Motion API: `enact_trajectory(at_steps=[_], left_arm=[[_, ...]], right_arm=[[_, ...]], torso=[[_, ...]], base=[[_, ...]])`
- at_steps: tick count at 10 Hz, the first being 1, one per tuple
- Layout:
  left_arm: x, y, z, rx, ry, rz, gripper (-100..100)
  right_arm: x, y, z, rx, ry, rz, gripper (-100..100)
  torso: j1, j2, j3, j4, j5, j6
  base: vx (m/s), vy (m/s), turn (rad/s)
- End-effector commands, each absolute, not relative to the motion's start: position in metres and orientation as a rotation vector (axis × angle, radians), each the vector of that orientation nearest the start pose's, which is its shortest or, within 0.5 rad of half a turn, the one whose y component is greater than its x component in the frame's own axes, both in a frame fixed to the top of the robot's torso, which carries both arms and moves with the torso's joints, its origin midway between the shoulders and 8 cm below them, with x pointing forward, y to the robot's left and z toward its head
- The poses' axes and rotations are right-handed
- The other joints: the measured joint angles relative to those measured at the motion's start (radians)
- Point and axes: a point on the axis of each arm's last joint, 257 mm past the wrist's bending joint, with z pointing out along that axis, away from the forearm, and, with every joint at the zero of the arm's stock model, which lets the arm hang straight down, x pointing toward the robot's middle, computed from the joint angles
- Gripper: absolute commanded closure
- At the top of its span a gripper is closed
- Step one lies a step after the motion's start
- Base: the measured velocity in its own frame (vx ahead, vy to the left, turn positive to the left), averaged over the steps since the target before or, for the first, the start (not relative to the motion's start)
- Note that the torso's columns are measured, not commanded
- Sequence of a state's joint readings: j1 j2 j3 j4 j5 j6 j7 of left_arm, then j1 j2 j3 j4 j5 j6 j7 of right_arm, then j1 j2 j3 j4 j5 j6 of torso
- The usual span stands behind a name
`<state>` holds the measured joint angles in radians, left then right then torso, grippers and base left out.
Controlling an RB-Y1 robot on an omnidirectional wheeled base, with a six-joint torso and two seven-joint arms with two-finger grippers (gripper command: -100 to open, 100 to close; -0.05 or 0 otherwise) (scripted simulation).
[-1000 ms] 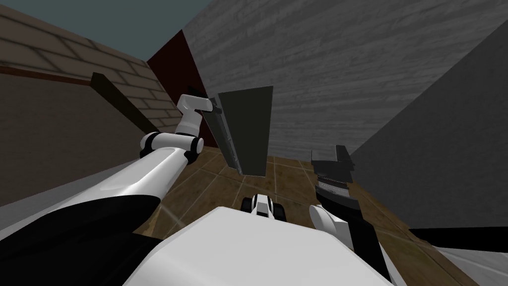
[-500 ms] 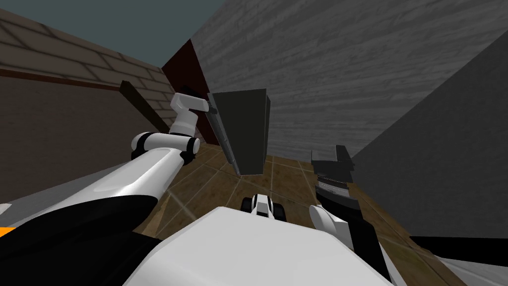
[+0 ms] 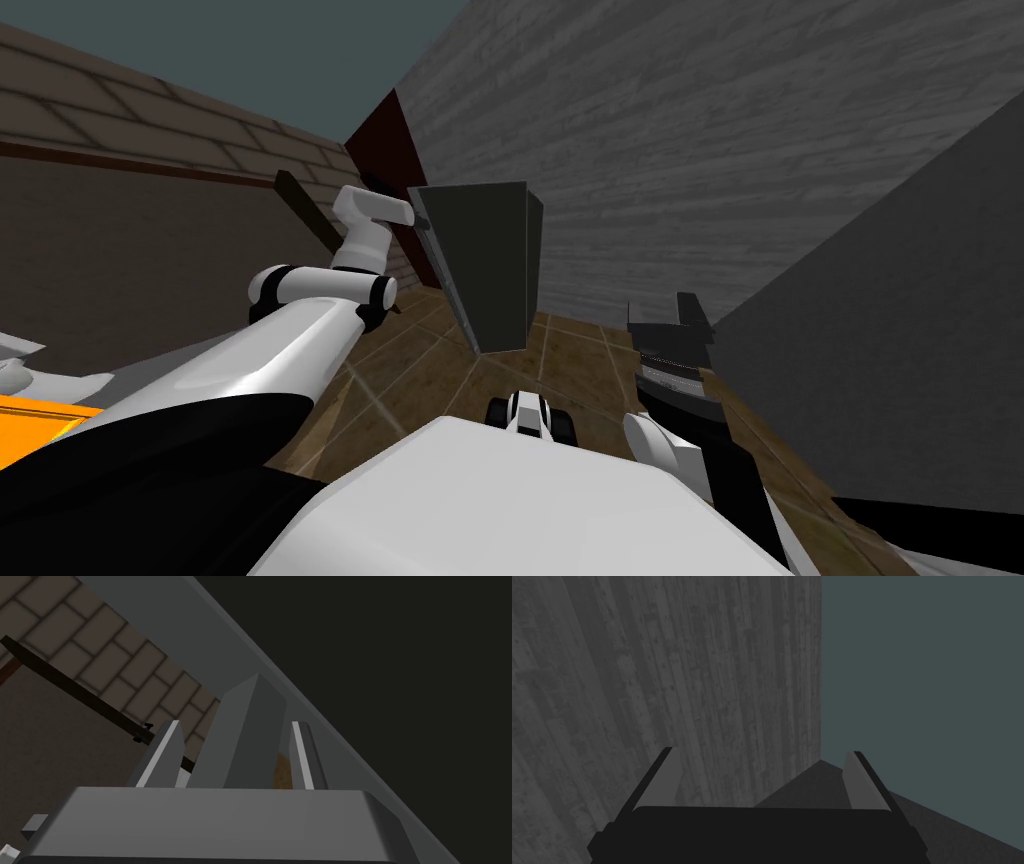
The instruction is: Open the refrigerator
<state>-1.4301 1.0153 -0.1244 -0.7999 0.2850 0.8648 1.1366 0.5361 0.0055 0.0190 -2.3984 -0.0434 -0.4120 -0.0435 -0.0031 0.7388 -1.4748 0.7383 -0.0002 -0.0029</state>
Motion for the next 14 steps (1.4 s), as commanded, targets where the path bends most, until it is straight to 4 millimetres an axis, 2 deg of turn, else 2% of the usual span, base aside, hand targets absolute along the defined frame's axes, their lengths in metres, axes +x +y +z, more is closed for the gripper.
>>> enact_trajectory(at_steps=[1, 2, 3, 7, 8, 9, 10, 12, 13, 14], left_arm=[[0.620, 0.587, 0.294, -1.791, 0.141, -1.383, 100], [0.614, 0.599, 0.294, -1.786, 0.117, -1.365, 100], [0.614, 0.599, 0.294, -1.786, 0.117, -1.365, 100], [0.585, 0.642, 0.296, -1.760, 0.022, -1.293, 100], [0.592, 0.636, 0.294, -1.764, 0.040, -1.303, 100], [0.584, 0.649, 0.288, -1.769, 0.010, -1.268, 100], [0.575, 0.659, 0.288, -1.763, -0.017, -1.246, 100], [0.575, 0.659, 0.288, -1.763, -0.017, -1.246, 100], [0.558, 0.679, 0.289, -1.750, -0.070, -1.202, 100], [0.558, 0.679, 0.289, -1.750, -0.070, -1.202, 100]], right_arm=[[0.332, -0.280, 0.049, 0.708, 0.570, 1.378, 0], [0.332, -0.280, 0.049, 0.708, 0.570, 1.378, 0], [0.332, -0.280, 0.049, 0.708, 0.571, 1.378, 0], [0.332, -0.280, 0.049, 0.708, 0.570, 1.378, 0], [0.332, -0.280, 0.049, 0.708, 0.570, 1.378, 0], [0.332, -0.280, 0.049, 0.707, 0.571, 1.378, 0], [0.332, -0.280, 0.049, 0.707, 0.571, 1.378, 0], [0.332, -0.280, 0.049, 0.707, 0.571, 1.378, 0], [0.332, -0.280, 0.049, 0.707, 0.571, 1.378, 0], [0.332, -0.280, 0.049, 0.708, 0.571, 1.378, 0]], torso=[[0.000, 0.000, -0.001, 0.000, -0.001, 0.002], [0.002, 0.001, 0.000, 0.000, -0.001, 0.003], [0.005, -0.001, -0.002, 0.001, -0.002, 0.003], [-0.002, 0.003, 0.002, 0.000, 0.000, 0.002], [0.002, 0.002, 0.001, 0.001, 0.001, 0.001], [0.010, -0.001, -0.002, 0.002, -0.001, 0.005], [0.006, -0.003, -0.003, 0.001, 0.000, 0.002], [0.007, -0.003, -0.002, 0.000, 0.001, 0.002], [0.008, -0.004, -0.004, 0.000, 0.000, 0.005], [0.001, -0.002, -0.002, -0.002, 0.001, 0.001]], base=[[-0.050, -0.309, 0.142], [-0.023, -0.258, 0.123], [-0.020, -0.209, 0.068], [-0.069, -0.266, 0.111], [-0.033, -0.148, 0.069], [-0.014, -0.161, 0.044], [-0.009, -0.224, 0.107], [0.029, -0.129, 0.041], [-0.003, -0.205, 0.054], [0.023, -0.248, 0.096]])
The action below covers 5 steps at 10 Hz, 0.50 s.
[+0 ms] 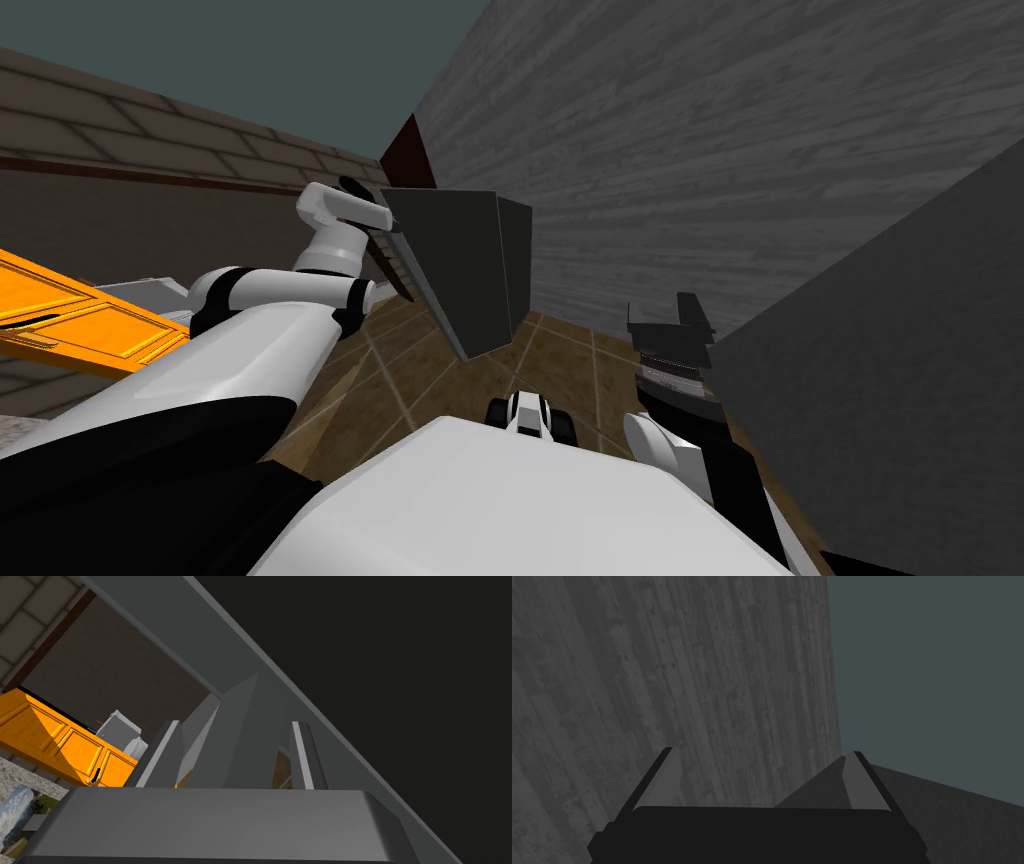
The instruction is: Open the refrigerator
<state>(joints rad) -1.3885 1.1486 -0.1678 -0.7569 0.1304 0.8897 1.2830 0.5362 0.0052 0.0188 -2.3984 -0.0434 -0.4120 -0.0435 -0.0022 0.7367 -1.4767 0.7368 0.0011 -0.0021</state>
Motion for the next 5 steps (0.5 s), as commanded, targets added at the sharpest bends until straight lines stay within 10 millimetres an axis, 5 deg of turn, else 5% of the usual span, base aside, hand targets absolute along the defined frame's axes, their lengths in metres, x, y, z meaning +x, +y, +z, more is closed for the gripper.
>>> enact_trajectory(at_steps=[1, 4, 5], left_arm=[[0.549, 0.689, 0.289, -1.743, -0.096, -1.180, 100], [0.520, 0.716, 0.292, -1.715, -0.176, -1.116, 100], [0.517, 0.710, 0.303, -1.721, -0.167, -1.119, -100]], right_arm=[[0.332, -0.280, 0.049, 0.708, 0.571, 1.378, 0], [0.332, -0.280, 0.049, 0.708, 0.571, 1.378, 0], [0.332, -0.280, 0.049, 0.708, 0.571, 1.378, 0]], torso=[[-0.002, 0.001, 0.001, 0.000, -0.001, 0.002], [0.000, 0.000, 0.000, 0.001, -0.003, 0.004], [0.001, 0.001, 0.000, 0.002, -0.003, 0.003]], base=[[0.019, -0.266, 0.085], [0.003, -0.299, 0.093], [0.009, -0.109, -0.037]])
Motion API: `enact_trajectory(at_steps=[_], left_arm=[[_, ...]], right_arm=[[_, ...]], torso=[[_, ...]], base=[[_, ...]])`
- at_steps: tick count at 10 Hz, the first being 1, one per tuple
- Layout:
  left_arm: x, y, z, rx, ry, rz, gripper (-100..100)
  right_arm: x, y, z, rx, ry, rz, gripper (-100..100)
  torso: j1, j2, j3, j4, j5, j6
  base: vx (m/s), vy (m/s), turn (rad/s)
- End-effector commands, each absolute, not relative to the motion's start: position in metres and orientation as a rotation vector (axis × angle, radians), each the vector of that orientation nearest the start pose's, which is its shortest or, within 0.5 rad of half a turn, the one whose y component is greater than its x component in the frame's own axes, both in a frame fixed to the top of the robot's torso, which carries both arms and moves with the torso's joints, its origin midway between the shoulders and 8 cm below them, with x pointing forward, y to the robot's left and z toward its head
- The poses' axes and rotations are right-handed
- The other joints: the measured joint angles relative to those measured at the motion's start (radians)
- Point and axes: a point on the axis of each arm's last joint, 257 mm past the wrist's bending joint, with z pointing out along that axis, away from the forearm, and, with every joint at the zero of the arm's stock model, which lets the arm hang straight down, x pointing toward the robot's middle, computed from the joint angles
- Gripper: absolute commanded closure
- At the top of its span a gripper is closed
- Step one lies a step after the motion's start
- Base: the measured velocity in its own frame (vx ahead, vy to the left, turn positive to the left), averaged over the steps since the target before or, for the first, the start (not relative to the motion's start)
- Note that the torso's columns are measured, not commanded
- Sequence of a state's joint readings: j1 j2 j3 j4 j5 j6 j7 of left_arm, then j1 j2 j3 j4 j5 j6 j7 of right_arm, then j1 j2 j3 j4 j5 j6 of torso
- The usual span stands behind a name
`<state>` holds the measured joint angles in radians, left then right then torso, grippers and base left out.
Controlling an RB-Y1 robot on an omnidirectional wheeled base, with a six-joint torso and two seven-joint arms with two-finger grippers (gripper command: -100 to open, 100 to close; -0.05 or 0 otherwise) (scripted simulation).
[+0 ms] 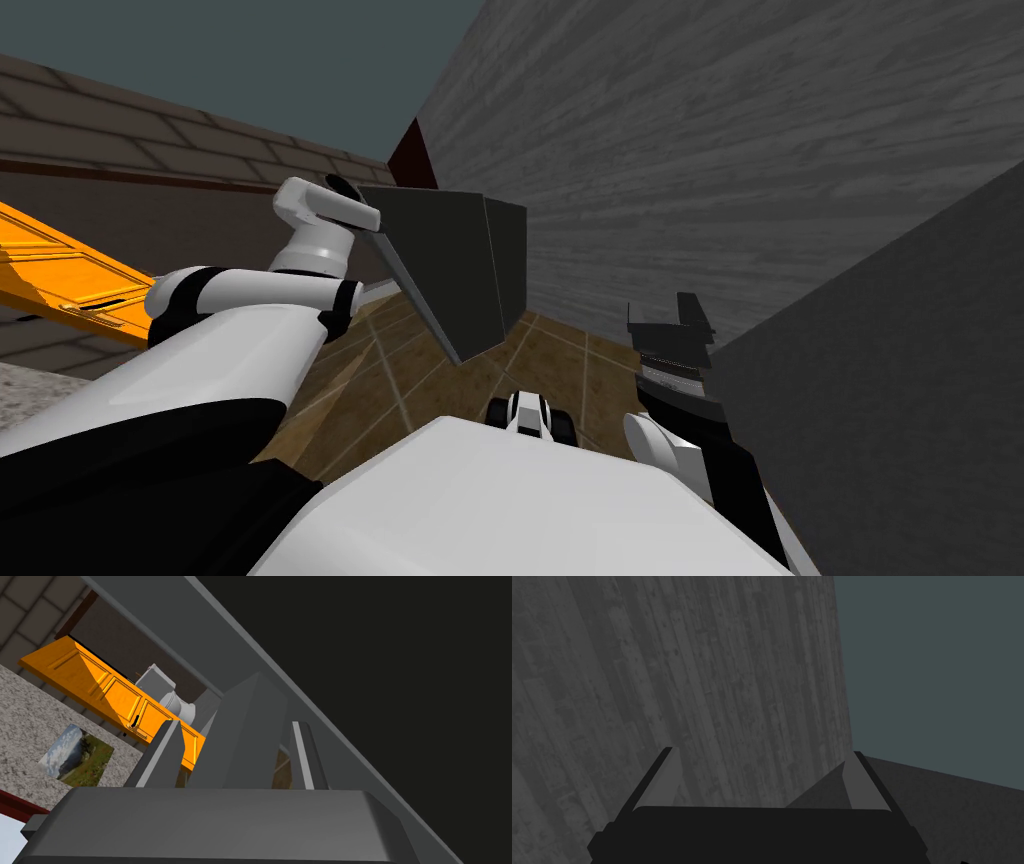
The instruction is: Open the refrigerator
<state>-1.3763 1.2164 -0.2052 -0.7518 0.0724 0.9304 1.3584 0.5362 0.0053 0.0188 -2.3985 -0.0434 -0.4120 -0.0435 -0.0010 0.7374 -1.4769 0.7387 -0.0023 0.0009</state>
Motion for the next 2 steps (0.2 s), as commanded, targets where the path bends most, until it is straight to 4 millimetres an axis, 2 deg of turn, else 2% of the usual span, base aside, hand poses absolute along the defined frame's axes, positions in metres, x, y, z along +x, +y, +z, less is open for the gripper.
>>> enact_trajectory(at_steps=[1, 2], left_arm=[[0.5133, 0.7099, 0.3089, -1.720, -0.171, -1.115, -100], [0.5091, 0.7094, 0.3144, -1.719, -0.176, -1.112, -100]], right_arm=[[0.3319, -0.2797, 0.0489, 0.707, 0.571, 1.378, 0], [0.3319, -0.2798, 0.0489, 0.707, 0.571, 1.378, 0]], torso=[[0.008, 0.000, 0.000, 0.000, 0.003, 0.000], [0.016, -0.001, -0.001, -0.001, 0.006, 0.000]], base=[[0.001, 0.053, -0.082], [0.006, 0.100, -0.086]])
